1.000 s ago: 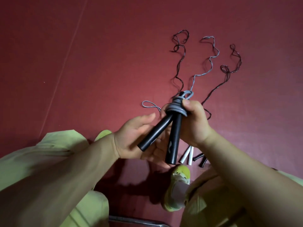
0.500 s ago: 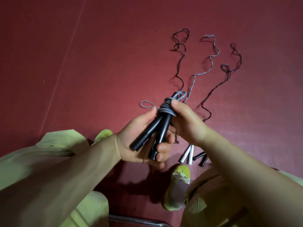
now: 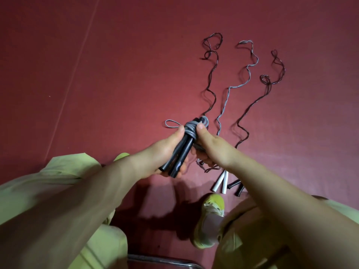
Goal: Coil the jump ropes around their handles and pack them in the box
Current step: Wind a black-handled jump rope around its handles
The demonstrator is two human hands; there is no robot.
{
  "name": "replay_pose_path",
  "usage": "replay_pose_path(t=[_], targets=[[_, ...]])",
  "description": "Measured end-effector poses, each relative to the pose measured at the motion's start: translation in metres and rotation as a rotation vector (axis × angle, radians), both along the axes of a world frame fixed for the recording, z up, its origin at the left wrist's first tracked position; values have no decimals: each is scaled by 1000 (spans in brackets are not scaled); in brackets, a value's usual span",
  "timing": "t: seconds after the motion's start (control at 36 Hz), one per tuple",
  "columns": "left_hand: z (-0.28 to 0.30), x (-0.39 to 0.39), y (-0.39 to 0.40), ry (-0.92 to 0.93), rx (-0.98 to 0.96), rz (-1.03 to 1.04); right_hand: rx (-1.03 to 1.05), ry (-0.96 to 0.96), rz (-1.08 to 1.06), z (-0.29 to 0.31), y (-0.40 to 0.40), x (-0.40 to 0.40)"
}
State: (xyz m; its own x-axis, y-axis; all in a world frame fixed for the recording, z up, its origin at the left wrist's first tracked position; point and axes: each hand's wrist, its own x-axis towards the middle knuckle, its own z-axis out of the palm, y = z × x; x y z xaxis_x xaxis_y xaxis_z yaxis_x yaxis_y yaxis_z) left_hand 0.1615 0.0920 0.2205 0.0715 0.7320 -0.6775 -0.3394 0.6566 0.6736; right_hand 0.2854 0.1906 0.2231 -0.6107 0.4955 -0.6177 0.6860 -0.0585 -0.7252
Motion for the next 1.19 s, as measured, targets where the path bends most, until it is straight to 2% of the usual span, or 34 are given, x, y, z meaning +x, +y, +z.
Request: replay_pose_path(t=[0.06,0.25,0.31,0.42,0.53,0.69,0.86,1.03,1.19], targets=[[-4,4,0,144,-8,11,14,-44,31,-5,-1,1],[-5,1,1,347,-50,-11,-41,-28,-31,-9,0,-1],[-6,1,1,413,-36,-67,-155,-14,-77,-11,0,-2],[-13,-2,-1,662,32,-211,-347,-31,-106,-10,4,-3],[-10,1,6,922,-13,-372,-360,-37,-147,-11,7,-2],[-2,2,13,1095,-45,-509,-148,-38,-344,-16,-2,6],[7,10,17,1226,-6,-609,-215,16,-532,-9,-21,15],[31,19,29,1323,62,-560,-287,125,-631,26,-14,23],[51,23,31,1349,132,-478,-237,161,-648,53,-11,28]])
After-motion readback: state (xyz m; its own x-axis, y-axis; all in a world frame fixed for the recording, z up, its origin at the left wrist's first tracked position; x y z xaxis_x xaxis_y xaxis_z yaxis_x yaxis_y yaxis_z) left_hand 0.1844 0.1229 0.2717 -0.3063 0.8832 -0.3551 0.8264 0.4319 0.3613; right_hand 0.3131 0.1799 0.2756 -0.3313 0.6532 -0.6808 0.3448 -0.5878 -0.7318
